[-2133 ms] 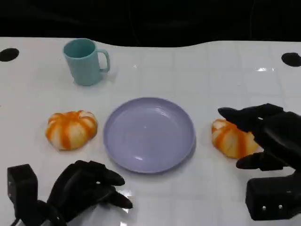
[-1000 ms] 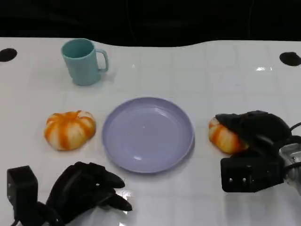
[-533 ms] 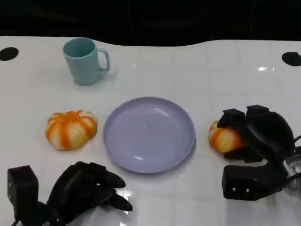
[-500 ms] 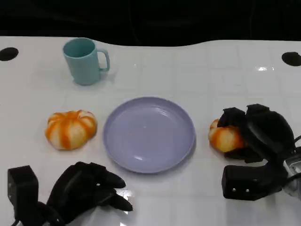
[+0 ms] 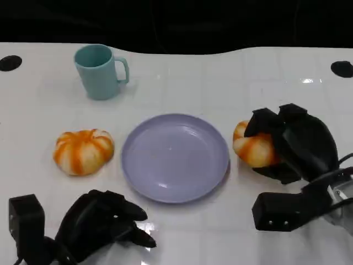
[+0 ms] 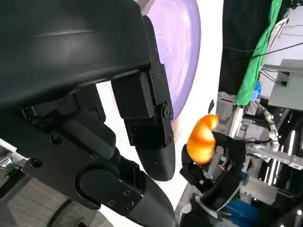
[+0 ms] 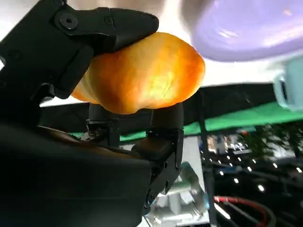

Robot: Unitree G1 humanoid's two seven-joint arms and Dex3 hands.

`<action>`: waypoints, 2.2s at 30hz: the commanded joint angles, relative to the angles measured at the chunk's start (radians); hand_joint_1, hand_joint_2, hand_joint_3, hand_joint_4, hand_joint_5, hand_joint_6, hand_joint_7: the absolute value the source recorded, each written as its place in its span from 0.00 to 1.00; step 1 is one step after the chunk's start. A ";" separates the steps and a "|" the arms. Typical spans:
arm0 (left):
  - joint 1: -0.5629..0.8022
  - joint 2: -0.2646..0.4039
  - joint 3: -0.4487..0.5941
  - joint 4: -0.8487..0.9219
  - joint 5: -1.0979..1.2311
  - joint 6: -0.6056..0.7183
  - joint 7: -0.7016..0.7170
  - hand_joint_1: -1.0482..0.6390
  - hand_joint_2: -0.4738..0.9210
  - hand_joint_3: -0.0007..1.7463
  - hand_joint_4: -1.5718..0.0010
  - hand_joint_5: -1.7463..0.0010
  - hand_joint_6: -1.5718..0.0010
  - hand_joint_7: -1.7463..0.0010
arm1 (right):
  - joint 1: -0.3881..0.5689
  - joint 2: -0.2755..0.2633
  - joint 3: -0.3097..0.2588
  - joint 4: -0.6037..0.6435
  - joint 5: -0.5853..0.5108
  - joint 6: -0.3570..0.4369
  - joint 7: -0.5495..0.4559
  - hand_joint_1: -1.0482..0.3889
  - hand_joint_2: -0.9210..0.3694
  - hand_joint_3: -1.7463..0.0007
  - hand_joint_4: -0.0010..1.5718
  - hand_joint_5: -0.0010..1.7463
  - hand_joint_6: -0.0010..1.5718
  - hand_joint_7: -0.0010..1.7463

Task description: Grasp the bread from the table and place it into the plate.

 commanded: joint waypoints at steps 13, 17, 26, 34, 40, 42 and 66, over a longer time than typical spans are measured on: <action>0.014 0.014 -0.003 0.000 0.010 -0.004 0.008 0.00 0.84 0.00 0.00 0.88 0.00 0.99 | -0.032 0.086 -0.006 -0.175 0.058 -0.059 0.205 0.61 0.50 0.15 0.64 1.00 0.53 0.92; 0.015 0.013 -0.001 0.003 0.011 -0.010 0.003 0.00 0.84 0.00 0.00 0.88 0.00 0.99 | -0.061 0.119 0.012 -0.131 0.056 -0.104 0.247 0.62 0.48 0.19 0.63 1.00 0.52 0.94; 0.018 0.011 -0.002 -0.001 0.018 -0.019 0.009 0.00 0.85 0.00 0.00 0.88 0.00 0.99 | -0.107 0.200 0.053 -0.013 0.040 -0.123 0.246 0.62 0.41 0.23 0.61 1.00 0.48 0.99; 0.018 0.011 -0.003 0.000 0.014 -0.020 -0.001 0.00 0.85 0.00 0.00 0.88 0.00 1.00 | -0.120 0.227 0.058 0.036 0.046 -0.129 0.245 0.63 0.39 0.23 0.54 0.96 0.48 0.84; 0.017 0.011 -0.004 0.000 0.016 -0.019 0.001 0.00 0.85 0.00 0.00 0.88 0.00 0.99 | -0.122 0.214 0.056 0.018 0.063 -0.103 0.361 0.49 0.15 0.71 0.38 0.60 0.42 0.30; 0.021 0.011 -0.007 -0.007 0.022 -0.020 0.010 0.00 0.85 0.00 0.00 0.88 0.00 0.99 | -0.125 0.202 0.064 0.007 0.054 -0.093 0.398 0.44 0.04 0.84 0.33 0.47 0.41 0.17; 0.022 0.014 -0.013 -0.010 0.026 -0.024 0.014 0.00 0.86 0.00 0.00 0.88 0.00 1.00 | -0.018 0.080 0.028 -0.199 0.091 -0.079 0.581 0.24 0.00 0.78 0.13 0.31 0.26 0.02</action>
